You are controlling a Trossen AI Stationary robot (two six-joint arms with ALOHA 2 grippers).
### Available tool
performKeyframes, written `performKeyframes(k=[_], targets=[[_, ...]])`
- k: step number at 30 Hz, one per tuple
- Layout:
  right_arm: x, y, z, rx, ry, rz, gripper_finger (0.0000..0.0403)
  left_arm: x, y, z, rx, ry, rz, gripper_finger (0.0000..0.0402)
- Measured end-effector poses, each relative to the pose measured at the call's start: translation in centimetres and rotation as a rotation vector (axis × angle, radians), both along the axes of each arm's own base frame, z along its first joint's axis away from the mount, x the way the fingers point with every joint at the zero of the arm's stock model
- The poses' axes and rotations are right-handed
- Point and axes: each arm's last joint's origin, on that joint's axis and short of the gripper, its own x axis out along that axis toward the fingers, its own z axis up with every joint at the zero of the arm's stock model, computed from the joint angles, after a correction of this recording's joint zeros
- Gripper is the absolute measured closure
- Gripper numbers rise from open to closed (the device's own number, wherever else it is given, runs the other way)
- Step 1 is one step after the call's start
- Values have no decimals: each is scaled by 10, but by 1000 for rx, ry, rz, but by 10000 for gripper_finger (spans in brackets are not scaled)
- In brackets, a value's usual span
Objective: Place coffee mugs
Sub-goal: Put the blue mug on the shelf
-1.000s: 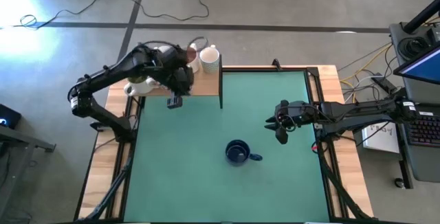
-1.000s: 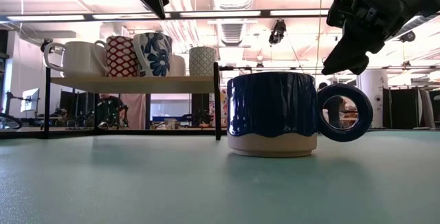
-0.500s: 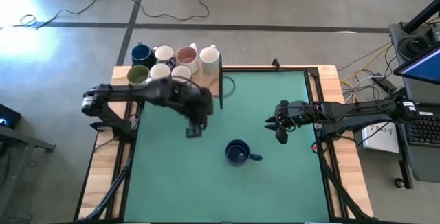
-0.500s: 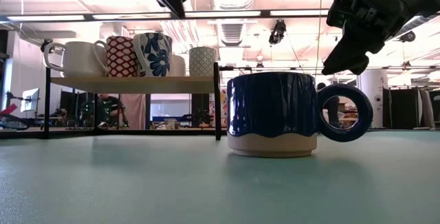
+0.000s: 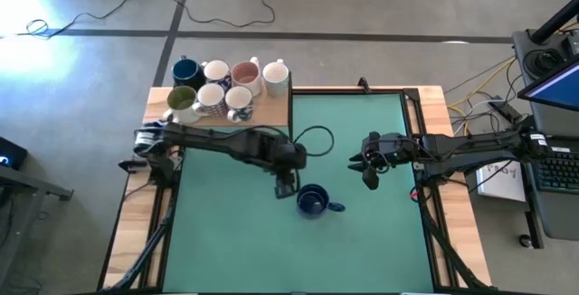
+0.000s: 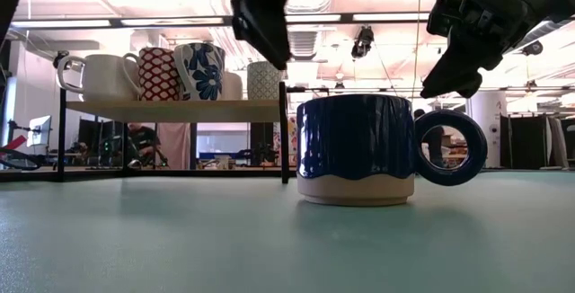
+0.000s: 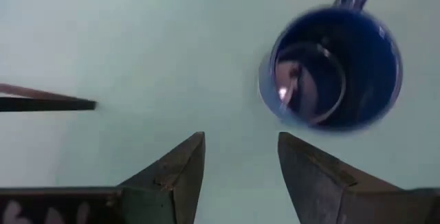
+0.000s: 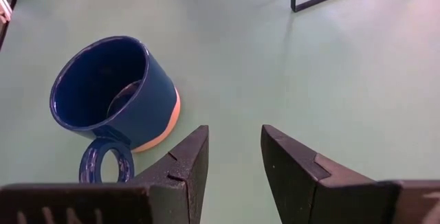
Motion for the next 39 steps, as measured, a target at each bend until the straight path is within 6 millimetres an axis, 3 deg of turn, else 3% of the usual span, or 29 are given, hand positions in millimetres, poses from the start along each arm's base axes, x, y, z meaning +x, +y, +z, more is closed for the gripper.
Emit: performKeyframes(k=[7,15,30,34,39], targets=[[0,0,0,0,0,0,280,22,-10,-23,-69,-42,106,233],[0,0,0,0,0,0,280,33,-26,-51,-54,-3,155,233],[0,0,0,0,0,0,280,47,-26,-79,-4,-2,203,234],[0,0,0,0,0,0,280,48,-26,-81,8,0,170,252],[0,0,0,0,0,0,280,48,-27,-81,10,7,125,312]])
